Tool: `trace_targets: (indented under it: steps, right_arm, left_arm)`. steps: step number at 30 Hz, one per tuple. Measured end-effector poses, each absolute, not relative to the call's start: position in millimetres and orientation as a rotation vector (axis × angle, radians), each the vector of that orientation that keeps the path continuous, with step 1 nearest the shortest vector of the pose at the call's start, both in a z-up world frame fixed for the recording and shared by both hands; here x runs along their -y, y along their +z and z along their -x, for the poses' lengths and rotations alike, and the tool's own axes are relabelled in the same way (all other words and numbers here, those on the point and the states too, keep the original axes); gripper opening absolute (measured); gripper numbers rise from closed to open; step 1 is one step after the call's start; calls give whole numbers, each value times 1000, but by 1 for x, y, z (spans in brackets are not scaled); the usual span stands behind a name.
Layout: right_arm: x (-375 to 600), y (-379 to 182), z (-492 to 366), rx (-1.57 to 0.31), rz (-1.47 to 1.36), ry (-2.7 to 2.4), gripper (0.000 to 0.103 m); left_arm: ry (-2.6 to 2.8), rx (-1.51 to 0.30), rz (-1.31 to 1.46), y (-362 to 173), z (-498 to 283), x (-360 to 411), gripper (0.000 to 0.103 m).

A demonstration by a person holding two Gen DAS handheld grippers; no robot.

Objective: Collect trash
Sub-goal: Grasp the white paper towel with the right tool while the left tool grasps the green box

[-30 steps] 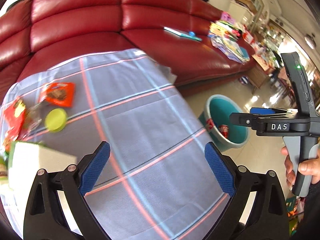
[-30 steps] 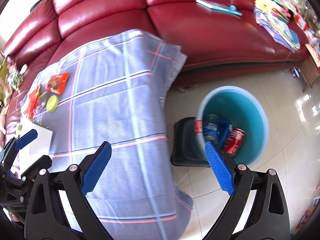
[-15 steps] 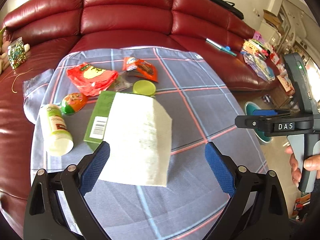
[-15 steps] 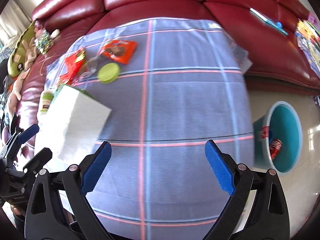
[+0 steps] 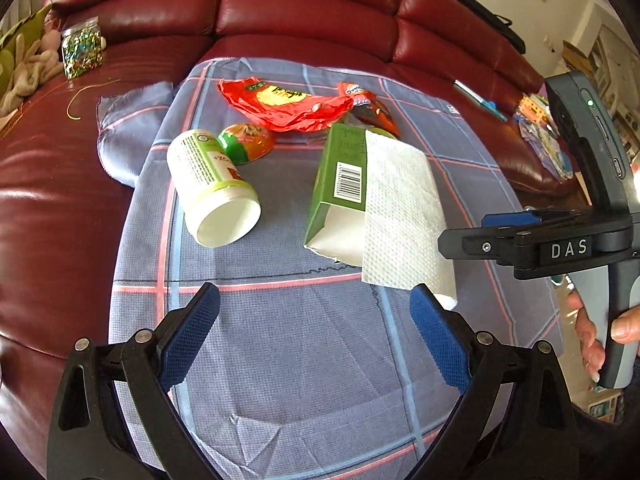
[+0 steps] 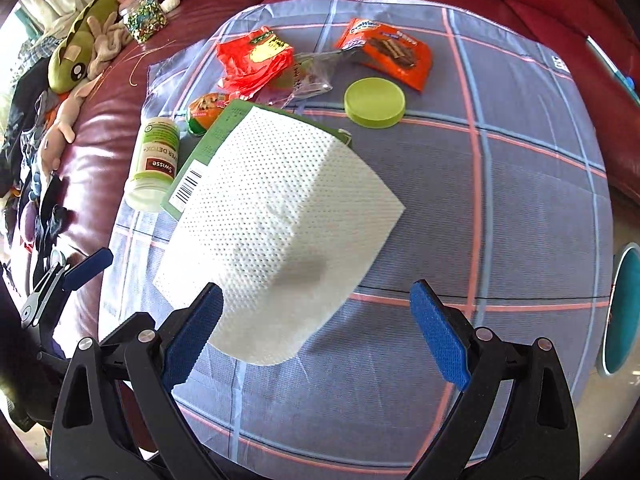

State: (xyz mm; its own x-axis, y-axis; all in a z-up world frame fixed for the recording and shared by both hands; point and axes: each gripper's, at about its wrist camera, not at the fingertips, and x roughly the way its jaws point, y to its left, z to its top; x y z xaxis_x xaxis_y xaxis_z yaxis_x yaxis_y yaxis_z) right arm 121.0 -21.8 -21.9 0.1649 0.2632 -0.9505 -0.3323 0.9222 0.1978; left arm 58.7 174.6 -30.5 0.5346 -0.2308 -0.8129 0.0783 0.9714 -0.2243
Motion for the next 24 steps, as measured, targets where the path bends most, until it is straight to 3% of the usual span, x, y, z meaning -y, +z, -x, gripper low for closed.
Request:
trace_targets:
  steps: [12, 14, 15, 16, 19, 24]
  right_arm:
    - [8, -50, -133, -1382, 8, 450, 87]
    - [7, -47, -131, -1351, 20, 472, 67]
    - [6, -45, -130, -1343, 25, 495, 49]
    - [6, -44, -129, -1345, 26, 508, 40]
    - [7, -36, -125, -1317, 71, 509, 26]
    - [37, -31, -126, -1308, 84, 471, 12]
  left_arm:
    - [-200, -1018, 168, -42, -70, -176, 96]
    - [-203, -1016, 162, -41, -72, -174, 96]
    - [-204, -1016, 160, -41, -73, -173, 96]
    - [-206, -1015, 159, -40, -74, -172, 96]
    - [-206, -1009, 146, -37, -77, -170, 96]
    - [-215, -985, 94, -28, -82, -160, 95]
